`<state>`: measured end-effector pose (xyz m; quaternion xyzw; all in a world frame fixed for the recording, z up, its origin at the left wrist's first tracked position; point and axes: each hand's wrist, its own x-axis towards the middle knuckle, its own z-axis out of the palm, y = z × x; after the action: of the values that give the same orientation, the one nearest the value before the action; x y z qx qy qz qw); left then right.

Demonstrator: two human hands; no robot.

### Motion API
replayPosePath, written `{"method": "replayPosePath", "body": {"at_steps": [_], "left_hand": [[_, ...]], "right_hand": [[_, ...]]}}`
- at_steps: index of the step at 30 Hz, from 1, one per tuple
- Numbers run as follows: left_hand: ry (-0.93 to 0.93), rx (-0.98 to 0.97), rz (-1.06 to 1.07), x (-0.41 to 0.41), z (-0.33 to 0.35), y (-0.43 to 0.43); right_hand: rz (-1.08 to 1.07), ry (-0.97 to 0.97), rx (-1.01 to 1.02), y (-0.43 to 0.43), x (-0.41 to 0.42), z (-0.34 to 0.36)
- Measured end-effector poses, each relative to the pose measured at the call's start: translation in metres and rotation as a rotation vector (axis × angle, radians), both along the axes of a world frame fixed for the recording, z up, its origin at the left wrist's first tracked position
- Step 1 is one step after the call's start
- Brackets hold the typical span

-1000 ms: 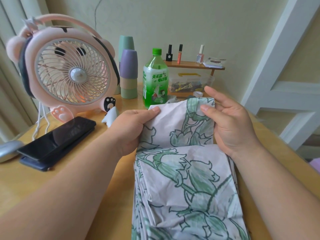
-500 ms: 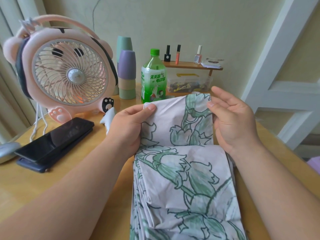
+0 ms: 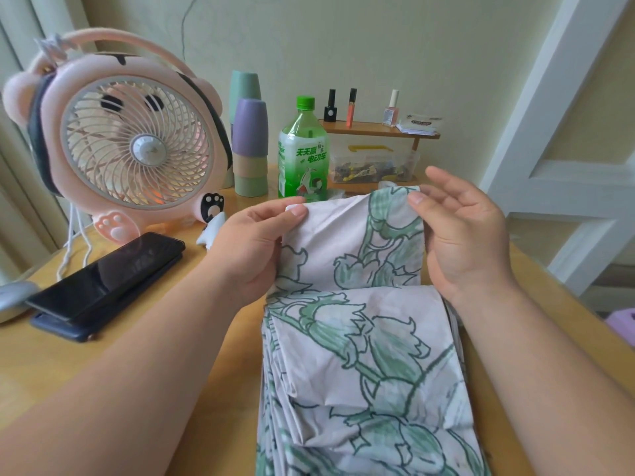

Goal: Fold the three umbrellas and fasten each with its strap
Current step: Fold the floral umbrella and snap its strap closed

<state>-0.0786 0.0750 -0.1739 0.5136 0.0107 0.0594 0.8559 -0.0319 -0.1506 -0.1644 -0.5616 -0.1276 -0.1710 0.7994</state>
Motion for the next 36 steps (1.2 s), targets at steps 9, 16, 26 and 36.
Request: {"method": "replayPosePath", "body": {"at_steps": [9,16,26,36], "left_hand": [[-0.096,0.068,0.046,-0.003,0.006,0.0],[-0.233,0.56,-0.078,-0.029,0.031,0.002],[-0.795,1.385,-0.018,-0.081,0.016,0.007],[-0.702,1.591,-0.266,-0.124,-0.009,0.008]], "right_hand": [[0.05,-0.016,-0.05,-0.007,-0.001,0.007],[0.173,-0.002,-0.983,-0.029,-0.042,0.032],[0.21,-0.349,-1.109,-0.054,-0.092,0.017],[0.191,-0.581,-1.464,-0.076,-0.131,-0.032]]}}
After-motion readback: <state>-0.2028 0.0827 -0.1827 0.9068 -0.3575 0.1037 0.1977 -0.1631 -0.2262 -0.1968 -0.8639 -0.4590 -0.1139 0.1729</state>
